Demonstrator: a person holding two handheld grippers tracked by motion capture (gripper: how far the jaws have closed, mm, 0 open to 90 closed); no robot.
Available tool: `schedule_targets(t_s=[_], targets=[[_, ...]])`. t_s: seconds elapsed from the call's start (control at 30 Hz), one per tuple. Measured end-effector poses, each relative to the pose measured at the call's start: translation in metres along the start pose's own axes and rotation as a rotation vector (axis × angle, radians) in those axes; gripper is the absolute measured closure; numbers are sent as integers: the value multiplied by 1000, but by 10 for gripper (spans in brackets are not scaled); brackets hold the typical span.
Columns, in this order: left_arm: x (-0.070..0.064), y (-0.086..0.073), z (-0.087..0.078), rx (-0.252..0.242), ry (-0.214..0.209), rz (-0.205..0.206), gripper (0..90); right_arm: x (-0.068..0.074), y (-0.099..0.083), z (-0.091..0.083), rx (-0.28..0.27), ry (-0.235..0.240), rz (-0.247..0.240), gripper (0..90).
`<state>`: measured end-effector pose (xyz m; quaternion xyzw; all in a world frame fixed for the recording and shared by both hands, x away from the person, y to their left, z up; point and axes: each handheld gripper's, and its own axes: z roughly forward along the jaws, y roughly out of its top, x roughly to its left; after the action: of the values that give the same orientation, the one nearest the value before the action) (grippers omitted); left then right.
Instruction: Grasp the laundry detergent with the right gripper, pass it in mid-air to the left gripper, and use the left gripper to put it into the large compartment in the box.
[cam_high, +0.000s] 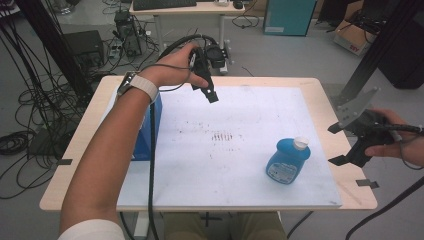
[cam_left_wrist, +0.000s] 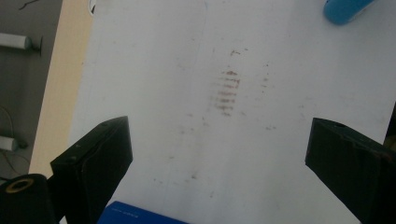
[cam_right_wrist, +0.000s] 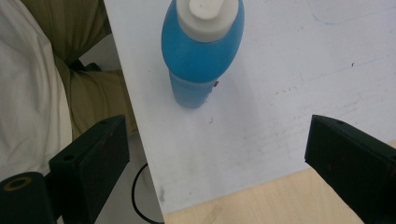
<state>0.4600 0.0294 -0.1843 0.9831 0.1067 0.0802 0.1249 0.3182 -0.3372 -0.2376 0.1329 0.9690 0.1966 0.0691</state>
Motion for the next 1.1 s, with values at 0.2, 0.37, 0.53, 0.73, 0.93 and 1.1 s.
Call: schedule_targets(t_s=[0.2, 0.37, 0.53, 0.73, 0.93, 1.1], targets=[[-1, -1, 0, -3, 11, -1, 77, 1, 0, 1, 2, -3, 15, 66], [-1, -1, -1, -1, 7, 1, 77, 3, -2, 3, -3, -4, 61, 78], [-1, -1, 0, 1, 11, 0, 78, 5, -5, 6, -11, -5, 116, 83], [-1, -1, 0, 0, 15, 4, 78, 7, -5, 7, -12, -3, 151, 85], [-1, -1, 1, -5, 17, 3, 79, 9, -6, 11, -12, 3, 193, 105], [0, -2, 1, -3, 17, 4, 81, 13, -6, 14, -7, -13, 187, 115]])
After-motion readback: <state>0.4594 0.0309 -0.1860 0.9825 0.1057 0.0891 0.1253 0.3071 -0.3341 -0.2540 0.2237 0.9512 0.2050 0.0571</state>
